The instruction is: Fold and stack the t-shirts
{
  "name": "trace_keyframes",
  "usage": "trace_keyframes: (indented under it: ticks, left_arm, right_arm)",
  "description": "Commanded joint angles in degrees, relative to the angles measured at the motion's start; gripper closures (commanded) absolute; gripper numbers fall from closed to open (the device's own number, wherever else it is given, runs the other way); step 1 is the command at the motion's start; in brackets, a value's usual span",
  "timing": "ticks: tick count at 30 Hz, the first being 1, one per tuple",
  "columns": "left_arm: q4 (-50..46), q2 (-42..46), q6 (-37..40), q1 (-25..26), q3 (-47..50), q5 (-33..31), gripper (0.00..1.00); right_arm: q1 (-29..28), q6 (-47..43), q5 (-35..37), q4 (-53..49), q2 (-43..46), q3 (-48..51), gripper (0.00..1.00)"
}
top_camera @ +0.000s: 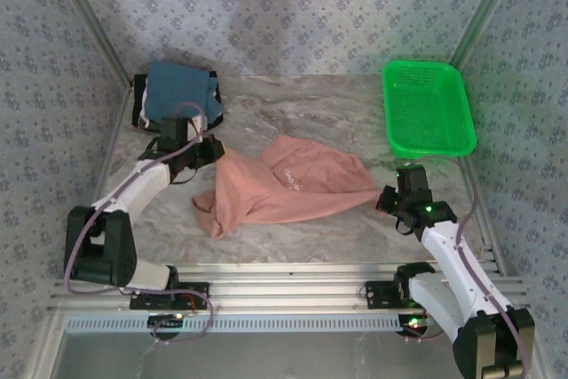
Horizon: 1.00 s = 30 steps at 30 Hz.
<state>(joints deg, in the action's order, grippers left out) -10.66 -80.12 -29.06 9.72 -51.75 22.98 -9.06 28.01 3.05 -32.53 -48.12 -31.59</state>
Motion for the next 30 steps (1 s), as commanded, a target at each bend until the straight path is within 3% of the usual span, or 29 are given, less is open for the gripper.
trace_keyframes:
  ticks: [1,14,20,30]
  left_arm:
    - [-4.89,2.84,2.49,-0.75,-2.49,-2.39,1.0]
    - [-12.98,9.68,4.04,-0.08,-6.43,-1.21,1.0]
    - [-12.54,8.46,4.48,10.86,-2.77,-6.62,0.99]
    - [-3.04,6.29,-0.15,24.78,7.1,-6.72,0.94]
  right_arm:
    - [0.52,-0.91,1.04,-1.38,-0.22,-1.23,1.0]
    - [0.45,-0.98,1.62,-2.46,-0.85,-1.72,0.99]
    - [0.59,-1.2,2.09,-3.3,-0.76,-1.44,0.99]
    - [0.75,-0.29,2.27,-2.27,-2.27,-1.36,0.99]
